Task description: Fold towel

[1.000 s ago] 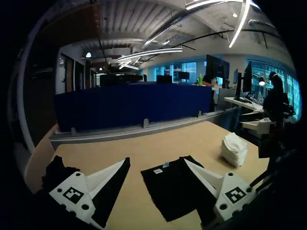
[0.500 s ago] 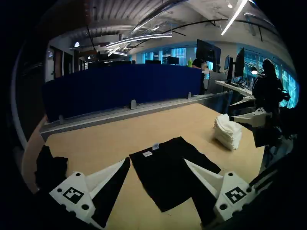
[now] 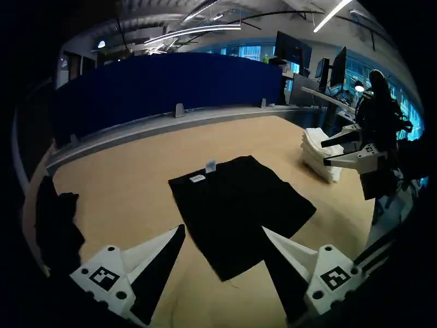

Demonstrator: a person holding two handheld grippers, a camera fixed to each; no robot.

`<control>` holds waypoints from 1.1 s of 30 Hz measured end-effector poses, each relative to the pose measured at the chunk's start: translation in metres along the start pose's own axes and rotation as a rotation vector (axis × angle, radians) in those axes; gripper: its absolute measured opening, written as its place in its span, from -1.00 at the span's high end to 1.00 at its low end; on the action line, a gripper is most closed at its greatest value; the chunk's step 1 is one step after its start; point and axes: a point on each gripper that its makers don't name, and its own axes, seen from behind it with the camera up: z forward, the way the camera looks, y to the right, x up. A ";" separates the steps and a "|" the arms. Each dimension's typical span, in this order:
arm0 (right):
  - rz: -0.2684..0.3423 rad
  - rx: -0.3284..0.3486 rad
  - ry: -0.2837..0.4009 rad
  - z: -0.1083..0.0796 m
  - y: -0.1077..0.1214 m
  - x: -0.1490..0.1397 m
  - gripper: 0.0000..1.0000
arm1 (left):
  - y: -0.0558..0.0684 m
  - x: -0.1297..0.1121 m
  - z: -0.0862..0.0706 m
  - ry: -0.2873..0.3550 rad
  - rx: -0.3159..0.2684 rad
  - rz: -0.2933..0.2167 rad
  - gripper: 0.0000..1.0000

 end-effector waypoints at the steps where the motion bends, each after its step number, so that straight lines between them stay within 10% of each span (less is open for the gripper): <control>1: 0.001 0.002 -0.009 0.002 -0.002 -0.006 -1.00 | 0.001 -0.006 0.003 -0.013 -0.004 -0.004 -0.88; 33: 0.007 0.076 -0.257 0.035 -0.025 -0.132 -0.79 | 0.028 -0.117 0.040 -0.293 -0.071 -0.055 -0.71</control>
